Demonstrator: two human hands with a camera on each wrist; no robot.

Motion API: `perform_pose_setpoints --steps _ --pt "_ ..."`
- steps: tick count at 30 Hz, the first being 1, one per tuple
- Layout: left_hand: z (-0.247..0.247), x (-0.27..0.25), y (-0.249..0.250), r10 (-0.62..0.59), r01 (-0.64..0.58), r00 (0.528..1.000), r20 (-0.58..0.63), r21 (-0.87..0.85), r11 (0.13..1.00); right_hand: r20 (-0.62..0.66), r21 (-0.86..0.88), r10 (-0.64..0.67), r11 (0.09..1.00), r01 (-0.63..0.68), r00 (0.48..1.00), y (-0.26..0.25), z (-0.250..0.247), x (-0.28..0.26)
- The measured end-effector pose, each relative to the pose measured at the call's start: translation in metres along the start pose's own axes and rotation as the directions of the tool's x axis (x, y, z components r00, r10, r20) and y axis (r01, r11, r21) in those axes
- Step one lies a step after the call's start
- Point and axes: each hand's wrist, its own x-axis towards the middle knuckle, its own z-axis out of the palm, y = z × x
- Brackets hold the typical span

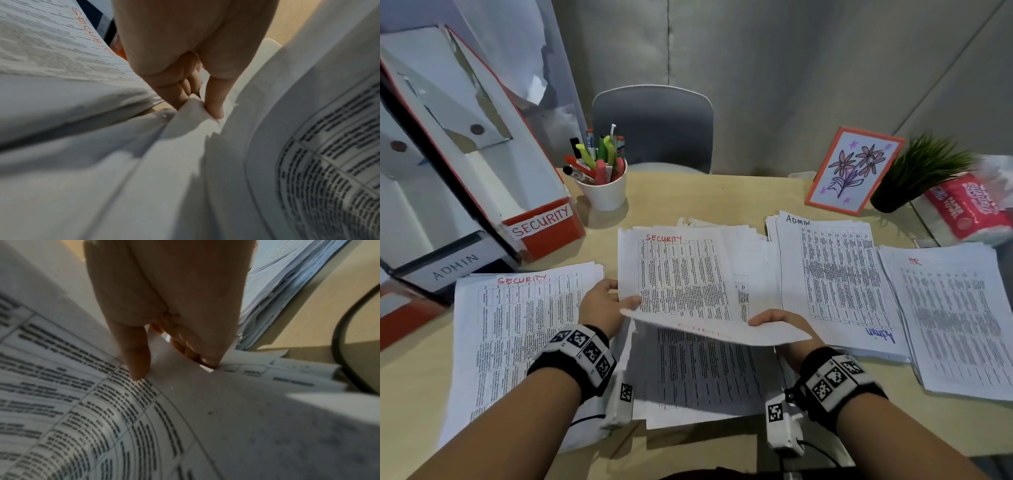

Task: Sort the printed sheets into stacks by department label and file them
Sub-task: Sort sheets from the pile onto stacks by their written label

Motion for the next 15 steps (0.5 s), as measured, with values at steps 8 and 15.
perform_pose_setpoints --steps 8,15 --pt "-0.007 -0.003 0.001 -0.056 0.047 0.987 0.153 0.056 0.997 -0.072 -0.024 -0.005 1.000 0.003 0.997 -0.003 0.003 0.000" --pt "-0.013 -0.016 0.014 -0.162 0.234 0.861 0.482 -0.092 0.968 -0.166 -0.161 -0.014 0.987 -0.013 0.986 0.002 0.004 0.009"
